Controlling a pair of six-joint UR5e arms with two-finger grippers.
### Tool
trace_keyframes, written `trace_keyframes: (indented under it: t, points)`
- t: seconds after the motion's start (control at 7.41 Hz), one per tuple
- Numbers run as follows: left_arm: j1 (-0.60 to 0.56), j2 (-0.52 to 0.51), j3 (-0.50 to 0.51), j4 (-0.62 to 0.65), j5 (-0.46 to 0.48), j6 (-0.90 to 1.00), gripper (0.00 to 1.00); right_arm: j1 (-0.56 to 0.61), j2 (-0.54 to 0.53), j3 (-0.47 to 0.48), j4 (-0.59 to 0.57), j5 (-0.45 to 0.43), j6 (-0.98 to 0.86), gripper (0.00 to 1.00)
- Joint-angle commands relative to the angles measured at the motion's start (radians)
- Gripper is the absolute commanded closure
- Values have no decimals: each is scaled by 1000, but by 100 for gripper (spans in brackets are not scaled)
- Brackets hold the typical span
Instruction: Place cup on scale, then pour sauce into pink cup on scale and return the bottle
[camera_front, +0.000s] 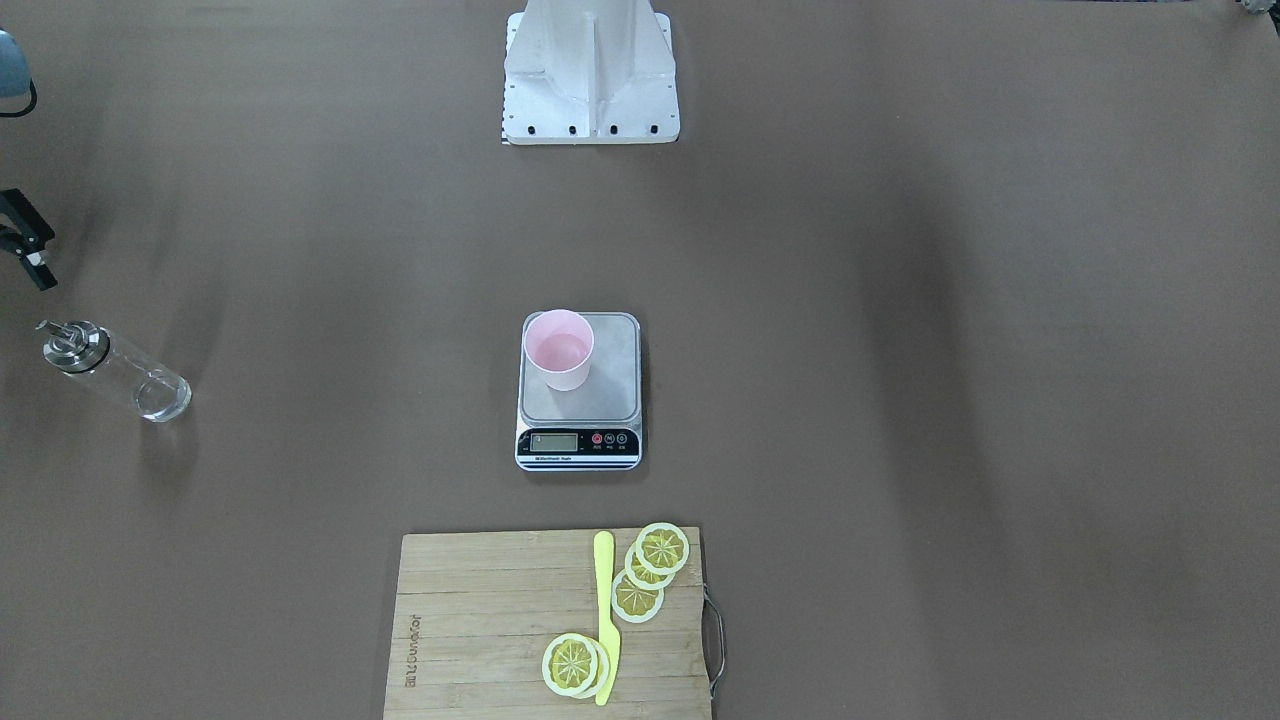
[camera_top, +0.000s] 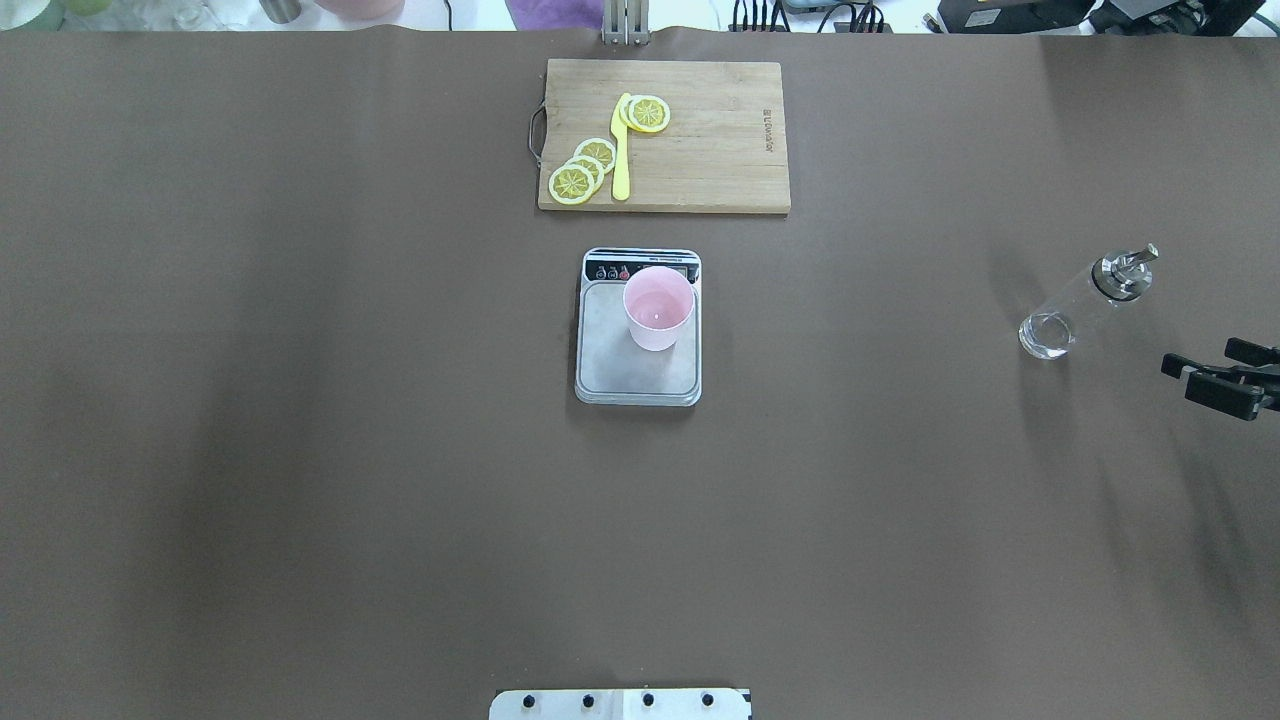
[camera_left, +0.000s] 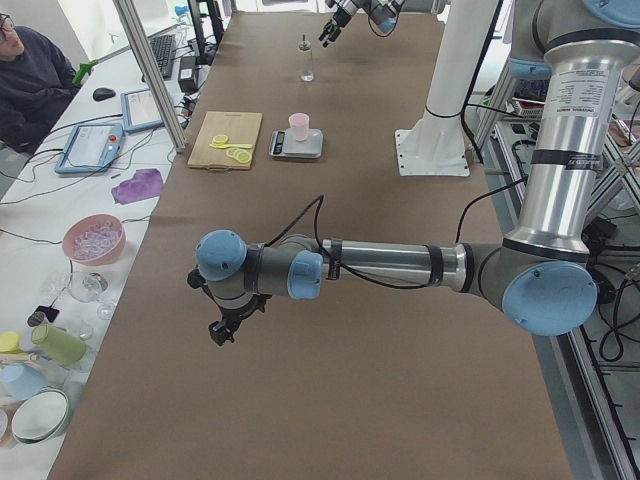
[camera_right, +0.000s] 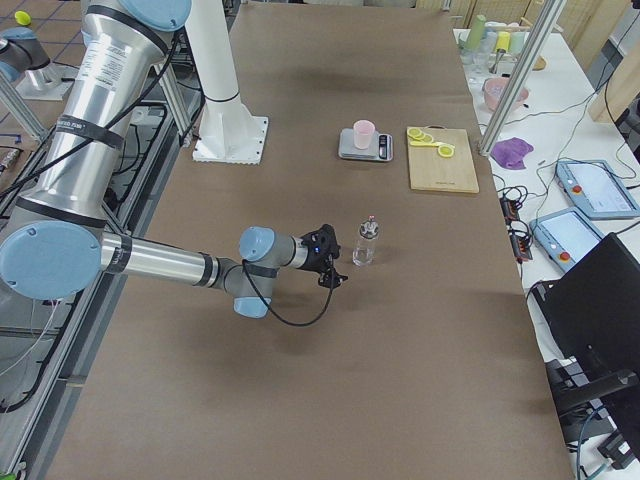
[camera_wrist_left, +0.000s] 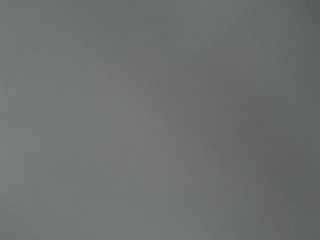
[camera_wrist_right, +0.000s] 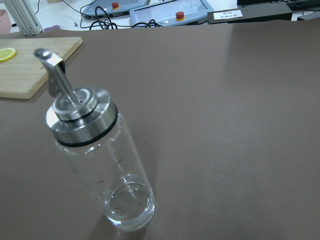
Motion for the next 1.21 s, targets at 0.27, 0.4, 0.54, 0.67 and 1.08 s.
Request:
trace_keyframes:
  t: [0.27, 0.4, 0.54, 0.67, 1.08]
  points:
    - [1, 0, -1, 0, 0, -6, 2, -168, -9, 14, -31, -209, 11, 2]
    - [1, 0, 1, 0, 2, -6, 2, -180, -9, 23, -43, -227, 11, 2]
    - [1, -1, 2, 0, 2, -6, 2, -189, -9, 44, -94, -260, 11, 2]
    - [1, -1, 2, 0, 2, -6, 2, -200, -9, 51, -125, -301, 12, 2]
    - [1, -1, 7, 2, 2, -8, 2, -264, -8, 147, -271, -385, 85, 2]
